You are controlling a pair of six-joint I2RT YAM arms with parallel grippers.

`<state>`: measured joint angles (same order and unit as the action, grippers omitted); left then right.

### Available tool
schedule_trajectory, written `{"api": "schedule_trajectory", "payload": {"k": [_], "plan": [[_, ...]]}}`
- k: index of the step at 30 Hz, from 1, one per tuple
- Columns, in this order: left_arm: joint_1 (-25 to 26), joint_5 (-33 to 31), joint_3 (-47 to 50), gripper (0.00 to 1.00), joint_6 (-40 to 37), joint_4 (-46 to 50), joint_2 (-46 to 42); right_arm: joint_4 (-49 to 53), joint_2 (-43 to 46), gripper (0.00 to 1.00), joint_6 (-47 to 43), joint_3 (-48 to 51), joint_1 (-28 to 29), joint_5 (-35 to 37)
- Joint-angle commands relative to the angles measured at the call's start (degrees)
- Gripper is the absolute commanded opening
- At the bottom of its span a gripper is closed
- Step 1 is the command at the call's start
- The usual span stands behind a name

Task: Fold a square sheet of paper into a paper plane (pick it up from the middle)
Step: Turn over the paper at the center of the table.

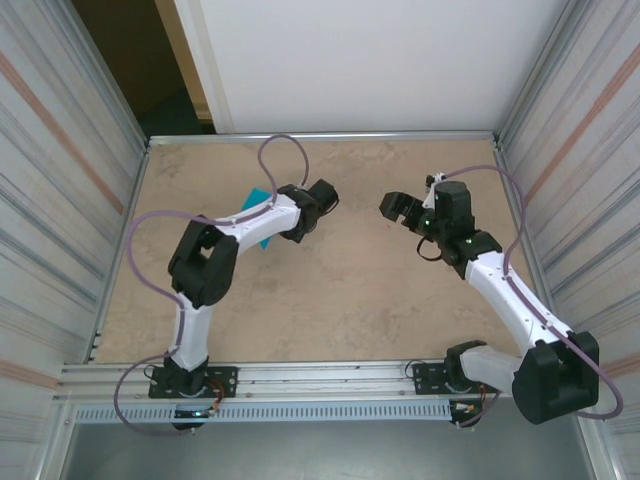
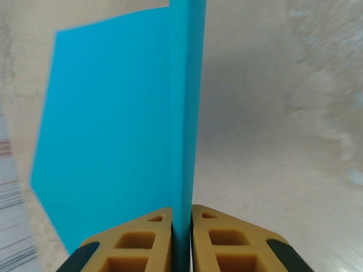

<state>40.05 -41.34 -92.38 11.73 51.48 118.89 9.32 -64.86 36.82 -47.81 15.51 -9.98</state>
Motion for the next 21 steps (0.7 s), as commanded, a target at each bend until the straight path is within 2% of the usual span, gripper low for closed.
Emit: {"api": "schedule_trajectory", "payload": {"k": [1,6,12,21], "plan": [[0.81,-9.43,-3.62,0.16,-0.3,5.5,4.66,1.29,1.22,0.93,-0.57,1.21,-1.04,0.9],[2.27,-13.27,-6.46,0.16,-0.69,7.69,10.74,1.31,0.54,0.93,-0.08,1.42,-1.75,-0.04],[4.5,-13.63,-7.73,0.17,-0.72,7.85,14.31,0.8,-1.1,0.92,0.56,1.22,-2.28,-1.3],[5.65,-9.45,-7.91,0.22,0.64,8.19,17.2,0.02,-2.46,0.92,1.41,1.2,-2.66,-2.73]]}}
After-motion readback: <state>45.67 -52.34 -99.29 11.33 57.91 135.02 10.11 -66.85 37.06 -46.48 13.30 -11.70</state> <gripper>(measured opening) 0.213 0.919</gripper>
